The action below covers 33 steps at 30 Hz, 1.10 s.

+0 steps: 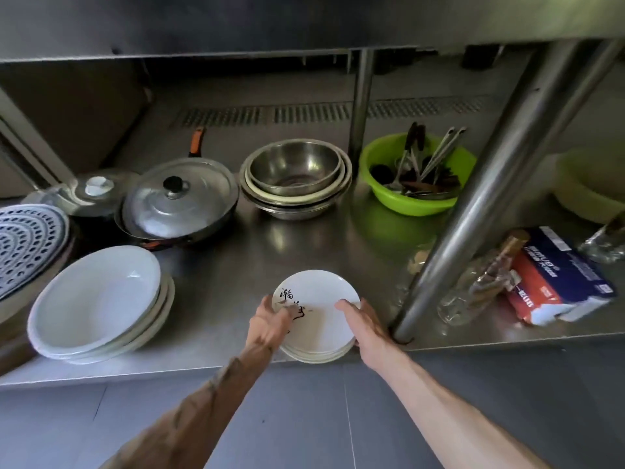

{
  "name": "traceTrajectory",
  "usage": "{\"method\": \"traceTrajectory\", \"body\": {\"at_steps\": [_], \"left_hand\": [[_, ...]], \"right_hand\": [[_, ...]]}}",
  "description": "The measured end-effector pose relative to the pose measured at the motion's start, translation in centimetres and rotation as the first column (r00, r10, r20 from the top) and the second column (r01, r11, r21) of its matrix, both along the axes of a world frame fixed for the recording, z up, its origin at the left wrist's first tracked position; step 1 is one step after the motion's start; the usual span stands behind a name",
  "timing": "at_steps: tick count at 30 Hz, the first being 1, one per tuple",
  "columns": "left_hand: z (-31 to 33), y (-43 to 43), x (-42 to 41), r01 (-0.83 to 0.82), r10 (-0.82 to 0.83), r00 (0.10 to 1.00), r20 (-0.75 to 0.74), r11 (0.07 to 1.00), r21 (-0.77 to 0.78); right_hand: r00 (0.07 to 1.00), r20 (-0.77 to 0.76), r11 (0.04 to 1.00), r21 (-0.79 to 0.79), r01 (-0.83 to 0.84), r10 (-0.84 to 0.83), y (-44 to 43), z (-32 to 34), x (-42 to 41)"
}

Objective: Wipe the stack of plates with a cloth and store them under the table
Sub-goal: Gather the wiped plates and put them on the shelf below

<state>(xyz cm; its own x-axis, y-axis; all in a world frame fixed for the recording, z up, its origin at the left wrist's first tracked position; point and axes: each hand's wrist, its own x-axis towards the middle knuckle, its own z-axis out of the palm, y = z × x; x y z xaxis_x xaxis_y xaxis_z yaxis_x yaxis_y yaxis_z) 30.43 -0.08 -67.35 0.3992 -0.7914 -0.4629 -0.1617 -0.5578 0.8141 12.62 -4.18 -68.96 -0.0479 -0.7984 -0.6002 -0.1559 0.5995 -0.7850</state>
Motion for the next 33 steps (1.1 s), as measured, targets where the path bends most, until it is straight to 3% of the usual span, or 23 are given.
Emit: {"method": "traceTrajectory", "body": {"at_steps": [7,16,33], "left_hand": [[-2.6,-3.1,1.0,-0.055,0.054,0.998,-0.031,0.998,-0.03],[-3.5,-3.8,1.6,-0.013,0.013,1.0,0.019,1.0,-0.005],[-4.0,-4.6,2.3,0.084,-0.083,0.99,0.11,0.996,-0.005]], "right_hand": [[1.0,0.019,0.999,-0.048,0.001,-0.001,-3.4,-1.6,1.9],[1.0,-0.012,0.998,-0.064,0.025,-0.026,-4.7,-2.3,3.1],[0.992,-0.09,0.99,-0.102,-0.1,0.091,-5.9,-2.4,2.7]]}}
